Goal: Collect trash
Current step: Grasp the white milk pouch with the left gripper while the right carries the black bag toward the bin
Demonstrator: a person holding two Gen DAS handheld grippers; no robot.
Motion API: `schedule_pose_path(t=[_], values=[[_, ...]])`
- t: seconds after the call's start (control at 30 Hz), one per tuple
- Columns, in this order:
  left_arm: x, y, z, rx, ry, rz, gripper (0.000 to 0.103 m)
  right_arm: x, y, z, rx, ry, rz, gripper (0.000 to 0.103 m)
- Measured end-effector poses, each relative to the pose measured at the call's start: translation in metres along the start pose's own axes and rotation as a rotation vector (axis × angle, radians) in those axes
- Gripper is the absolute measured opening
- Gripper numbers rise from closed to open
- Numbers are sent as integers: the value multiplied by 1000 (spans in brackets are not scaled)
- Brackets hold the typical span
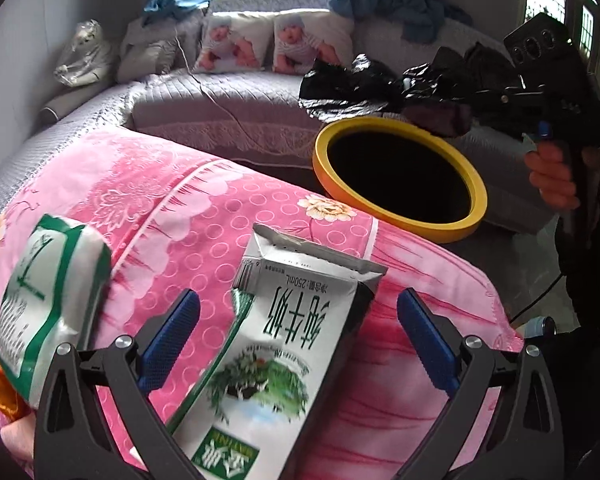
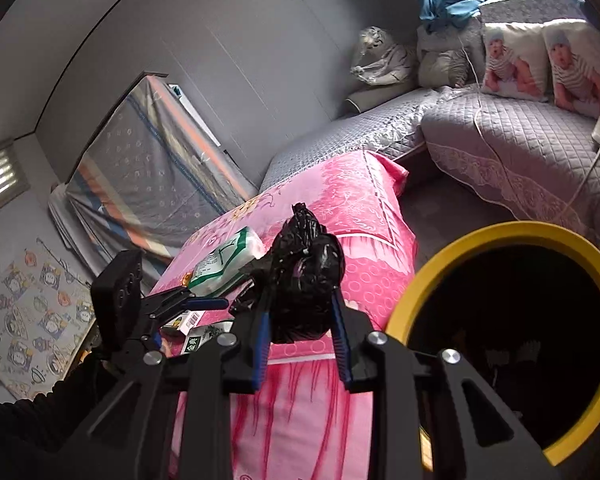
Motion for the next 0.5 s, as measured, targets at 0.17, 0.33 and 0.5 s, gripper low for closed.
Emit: schedule_pose_path(t=[0.17, 0.33, 0.5], values=[[7, -16, -3, -5, -5, -36, 94, -2, -3, 8, 3, -24, 0, 25], [10, -21, -4, -11, -10, -31, 93, -4, -5, 5, -7, -31, -3, 25], [7, -28, -3, -6, -13, -53, 82, -4, -4, 1, -9, -41, -3, 25]])
Point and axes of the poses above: each gripper's, at about its wrist camera, not at the fingertips, and y roughly against the way its jaws point, z to its right, x to its top, the point moved 4 cm from there along -y, roughly the way its jaws point, and after that the axes turned 8 degrees about -z, right-handed, at the moved point
